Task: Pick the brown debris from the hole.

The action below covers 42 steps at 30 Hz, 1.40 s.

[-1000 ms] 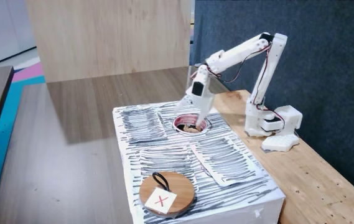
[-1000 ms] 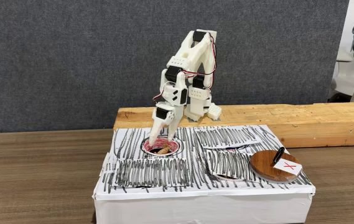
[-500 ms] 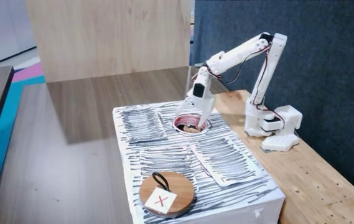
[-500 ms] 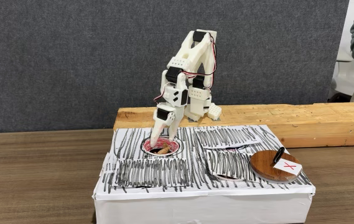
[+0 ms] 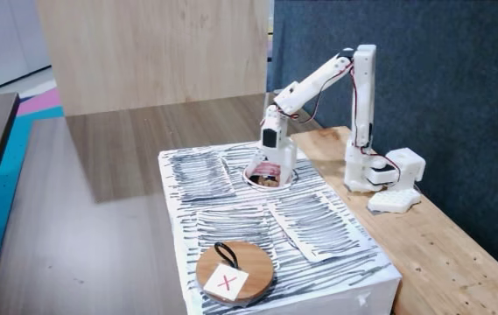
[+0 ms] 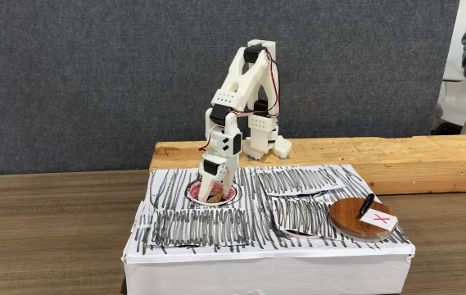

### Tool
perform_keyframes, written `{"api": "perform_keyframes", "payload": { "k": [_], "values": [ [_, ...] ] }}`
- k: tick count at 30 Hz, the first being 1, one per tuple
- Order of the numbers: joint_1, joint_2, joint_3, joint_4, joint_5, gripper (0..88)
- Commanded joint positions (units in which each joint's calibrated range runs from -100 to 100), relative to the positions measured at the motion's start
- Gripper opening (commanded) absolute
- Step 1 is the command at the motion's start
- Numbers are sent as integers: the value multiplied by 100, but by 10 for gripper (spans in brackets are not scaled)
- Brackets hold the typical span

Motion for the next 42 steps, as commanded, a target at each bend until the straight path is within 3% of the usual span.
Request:
{"api": "perform_keyframes", "payload": {
  "k": [1, 8, 30, 34, 40, 42],
  "values": [
    [35, 10, -185, -28, -19, 356],
    [57, 10, -185, -36, -325, 356],
    [42, 806, -668, 22, -362, 351],
    [42, 806, -659, 31, -362, 273],
    [42, 806, -659, 31, -362, 14],
    [42, 806, -659, 31, -362, 6]
  ]
}}
